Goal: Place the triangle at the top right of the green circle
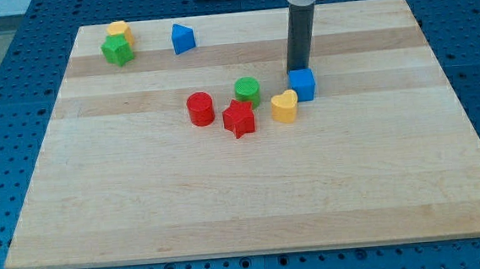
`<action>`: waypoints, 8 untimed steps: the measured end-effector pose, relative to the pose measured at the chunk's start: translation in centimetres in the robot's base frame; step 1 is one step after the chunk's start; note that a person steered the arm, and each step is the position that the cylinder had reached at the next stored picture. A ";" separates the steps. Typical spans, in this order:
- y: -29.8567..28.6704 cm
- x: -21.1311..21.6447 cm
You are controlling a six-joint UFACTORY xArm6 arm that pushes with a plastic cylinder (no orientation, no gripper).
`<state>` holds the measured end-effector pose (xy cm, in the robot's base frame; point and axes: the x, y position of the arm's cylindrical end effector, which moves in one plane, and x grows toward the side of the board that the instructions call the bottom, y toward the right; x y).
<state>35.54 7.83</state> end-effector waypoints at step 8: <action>-18.7 -15.6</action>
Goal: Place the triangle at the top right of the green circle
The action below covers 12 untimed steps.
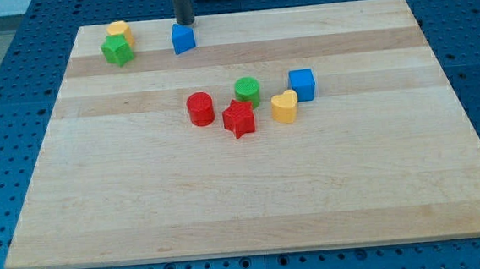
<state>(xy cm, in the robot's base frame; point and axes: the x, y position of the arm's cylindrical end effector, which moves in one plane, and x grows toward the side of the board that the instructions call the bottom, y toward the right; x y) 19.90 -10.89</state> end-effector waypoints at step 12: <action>1.7 12.9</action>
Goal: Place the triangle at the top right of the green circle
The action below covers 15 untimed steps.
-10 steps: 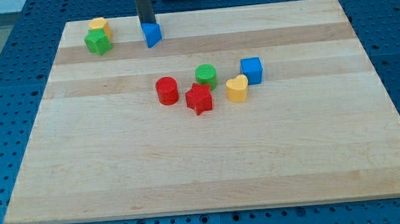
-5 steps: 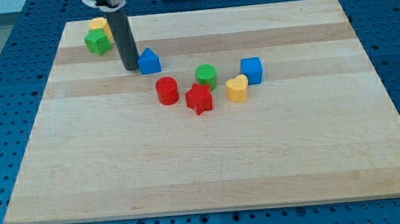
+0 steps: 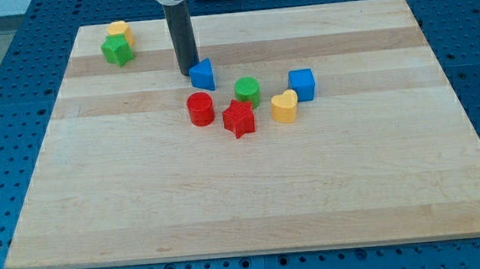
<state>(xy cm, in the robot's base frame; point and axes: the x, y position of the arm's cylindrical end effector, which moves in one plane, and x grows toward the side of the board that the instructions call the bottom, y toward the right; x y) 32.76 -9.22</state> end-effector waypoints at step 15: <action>5.0 0.0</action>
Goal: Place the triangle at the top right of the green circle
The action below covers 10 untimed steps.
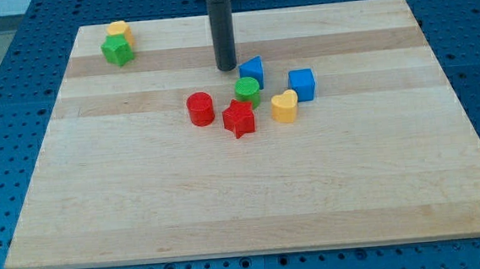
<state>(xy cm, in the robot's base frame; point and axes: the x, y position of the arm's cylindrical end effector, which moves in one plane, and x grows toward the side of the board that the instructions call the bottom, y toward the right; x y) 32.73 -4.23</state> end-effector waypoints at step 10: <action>4.8 -0.6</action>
<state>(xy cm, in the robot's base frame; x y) 32.12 0.58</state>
